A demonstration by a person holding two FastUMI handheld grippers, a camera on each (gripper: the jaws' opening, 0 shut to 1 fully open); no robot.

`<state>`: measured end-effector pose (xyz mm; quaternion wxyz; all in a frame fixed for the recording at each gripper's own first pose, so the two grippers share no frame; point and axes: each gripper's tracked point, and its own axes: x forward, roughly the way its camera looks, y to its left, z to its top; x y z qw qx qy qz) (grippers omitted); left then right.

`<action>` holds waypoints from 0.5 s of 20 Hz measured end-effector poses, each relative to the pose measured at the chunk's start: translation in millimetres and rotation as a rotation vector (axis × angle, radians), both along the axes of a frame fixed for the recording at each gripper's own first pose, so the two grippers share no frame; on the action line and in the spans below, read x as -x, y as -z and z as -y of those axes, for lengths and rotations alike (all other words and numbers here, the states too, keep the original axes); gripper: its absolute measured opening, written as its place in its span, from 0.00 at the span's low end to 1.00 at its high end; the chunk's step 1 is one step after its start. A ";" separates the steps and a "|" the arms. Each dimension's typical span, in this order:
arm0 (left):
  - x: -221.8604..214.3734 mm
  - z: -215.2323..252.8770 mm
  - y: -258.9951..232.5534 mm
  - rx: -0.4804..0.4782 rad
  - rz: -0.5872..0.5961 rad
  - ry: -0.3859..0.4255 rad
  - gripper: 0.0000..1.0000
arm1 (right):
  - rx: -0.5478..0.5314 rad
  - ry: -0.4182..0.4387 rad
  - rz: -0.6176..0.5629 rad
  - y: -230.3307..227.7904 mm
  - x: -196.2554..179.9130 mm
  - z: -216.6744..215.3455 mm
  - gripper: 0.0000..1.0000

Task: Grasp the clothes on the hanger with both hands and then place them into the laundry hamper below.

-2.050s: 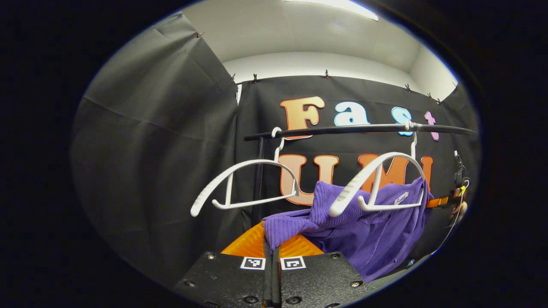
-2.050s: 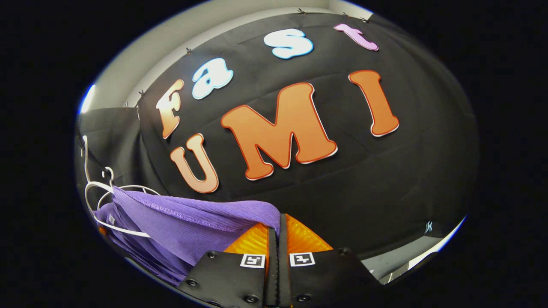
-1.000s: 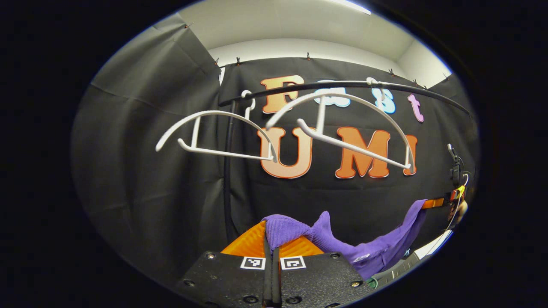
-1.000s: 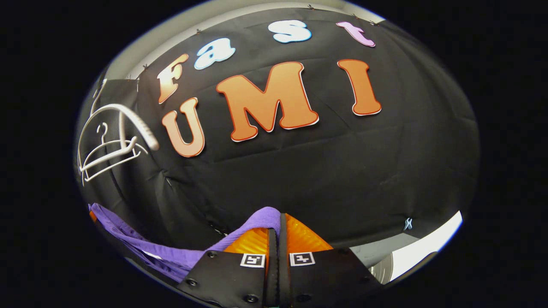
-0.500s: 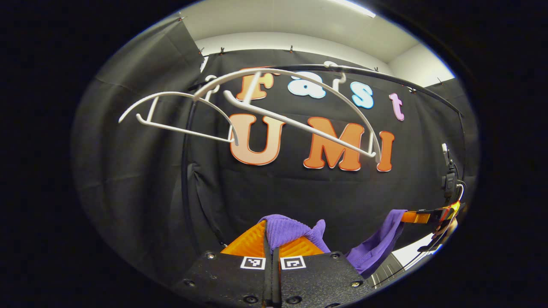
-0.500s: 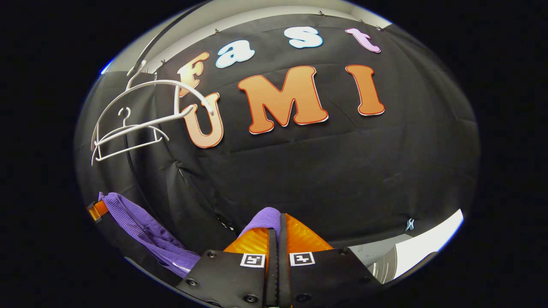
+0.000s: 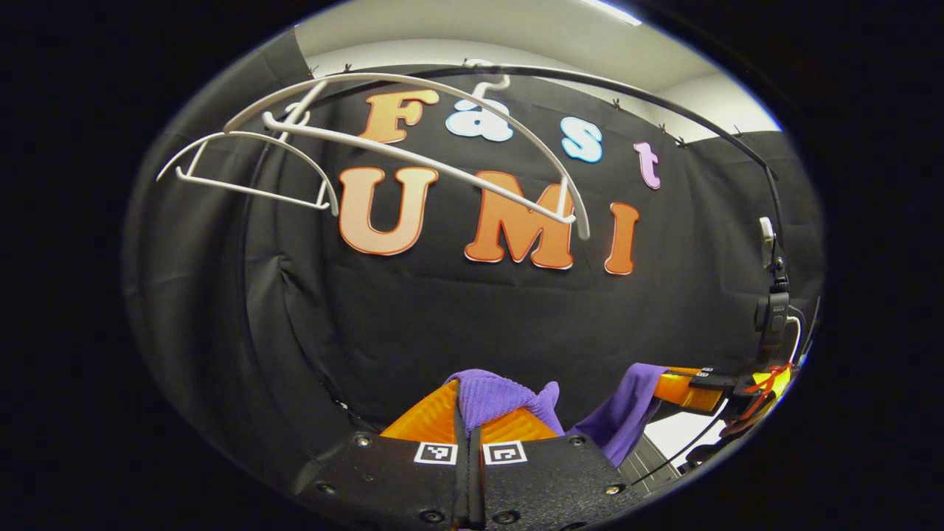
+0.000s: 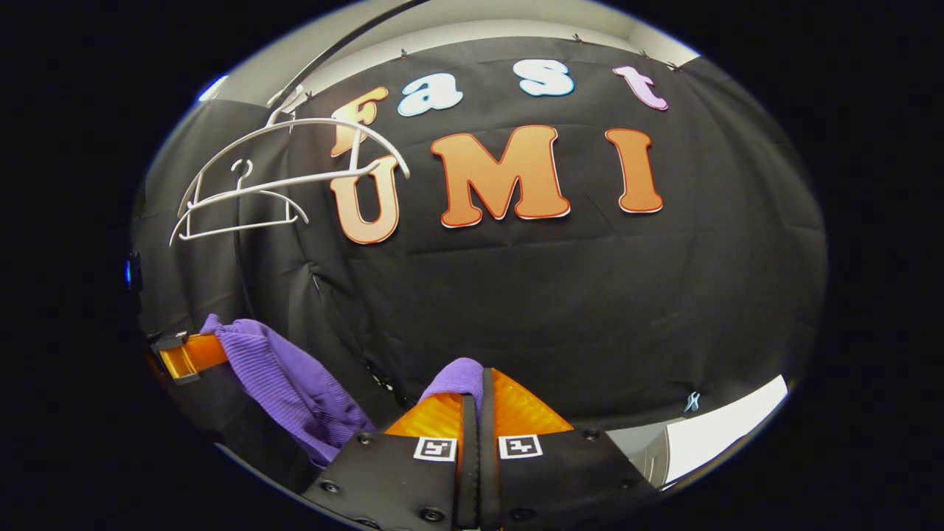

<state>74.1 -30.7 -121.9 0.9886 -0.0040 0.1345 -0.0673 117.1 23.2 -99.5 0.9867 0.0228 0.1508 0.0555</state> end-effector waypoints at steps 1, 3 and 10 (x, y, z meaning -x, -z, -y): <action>-1.7 6.7 9.8 -0.005 -0.013 0.008 0.00 | -0.006 -0.002 -0.003 6.2 2.5 0.2 0.07; -6.3 17.0 30.7 -0.010 -0.044 0.022 0.00 | 0.006 0.001 -0.012 23.5 4.8 4.6 0.07; -1.4 33.2 107.5 -0.026 -0.172 0.035 0.00 | -0.004 0.019 -0.095 101.2 8.6 13.7 0.07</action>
